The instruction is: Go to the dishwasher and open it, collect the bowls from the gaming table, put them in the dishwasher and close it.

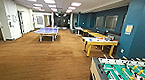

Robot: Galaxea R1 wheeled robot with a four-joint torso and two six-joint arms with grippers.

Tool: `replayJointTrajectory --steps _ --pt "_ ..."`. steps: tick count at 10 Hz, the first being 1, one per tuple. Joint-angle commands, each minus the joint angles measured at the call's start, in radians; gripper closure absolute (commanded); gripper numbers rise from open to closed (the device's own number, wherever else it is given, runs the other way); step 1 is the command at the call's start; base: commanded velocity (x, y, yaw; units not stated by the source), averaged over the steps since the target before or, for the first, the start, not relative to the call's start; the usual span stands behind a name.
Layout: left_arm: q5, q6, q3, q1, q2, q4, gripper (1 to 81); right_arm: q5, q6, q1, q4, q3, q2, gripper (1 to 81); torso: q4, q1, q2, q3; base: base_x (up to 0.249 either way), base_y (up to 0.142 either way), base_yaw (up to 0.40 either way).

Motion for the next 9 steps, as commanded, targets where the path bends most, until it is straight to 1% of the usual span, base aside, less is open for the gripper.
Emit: replayJointTrajectory --steps 1,9 --pt "0.041 0.001 0.001 -0.051 0.003 -0.001 1.0 -0.048 -0.003 0.059 -0.007 0.005 0.001 1.0 0.0 0.001 0.0 0.0 0.189 0.0 0.0" --pt "0.041 -0.001 0.001 -0.051 0.003 -0.001 1.0 -0.048 -0.001 0.059 -0.006 0.005 0.001 1.0 0.0 0.003 0.0 -0.001 0.189 0.0 0.0"
